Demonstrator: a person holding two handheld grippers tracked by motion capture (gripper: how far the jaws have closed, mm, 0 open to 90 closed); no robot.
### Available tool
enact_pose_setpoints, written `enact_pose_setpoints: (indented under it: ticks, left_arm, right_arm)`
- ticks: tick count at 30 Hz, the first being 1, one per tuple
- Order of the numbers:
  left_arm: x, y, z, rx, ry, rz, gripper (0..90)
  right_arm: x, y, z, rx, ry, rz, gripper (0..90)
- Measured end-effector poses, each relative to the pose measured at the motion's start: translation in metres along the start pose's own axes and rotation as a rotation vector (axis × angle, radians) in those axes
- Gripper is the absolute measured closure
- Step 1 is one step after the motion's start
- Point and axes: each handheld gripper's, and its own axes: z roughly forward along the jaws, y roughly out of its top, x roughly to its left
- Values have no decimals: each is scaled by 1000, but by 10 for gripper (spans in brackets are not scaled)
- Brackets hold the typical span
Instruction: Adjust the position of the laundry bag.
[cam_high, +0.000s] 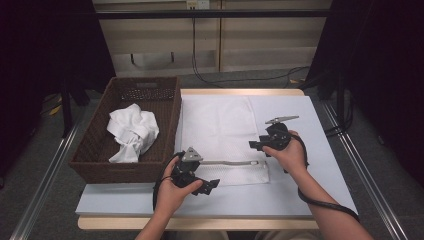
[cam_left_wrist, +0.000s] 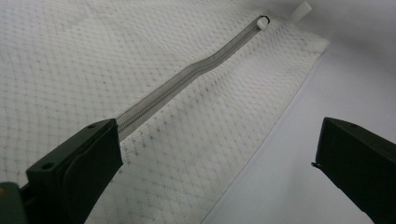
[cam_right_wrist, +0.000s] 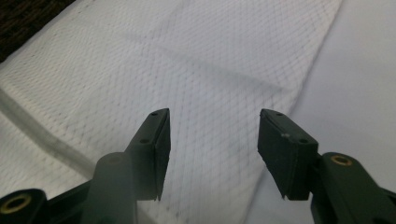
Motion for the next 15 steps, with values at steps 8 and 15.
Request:
enact_pose_setpoints:
  ticks: [8,15]
  left_arm:
    - [1,0,0,-18,2,-10,1]
    - [1,0,-2,-23,2,-10,1]
  right_arm:
    - [-7,17,23,9,-76,24,537]
    - [-18,9,31,19,-142,53,569]
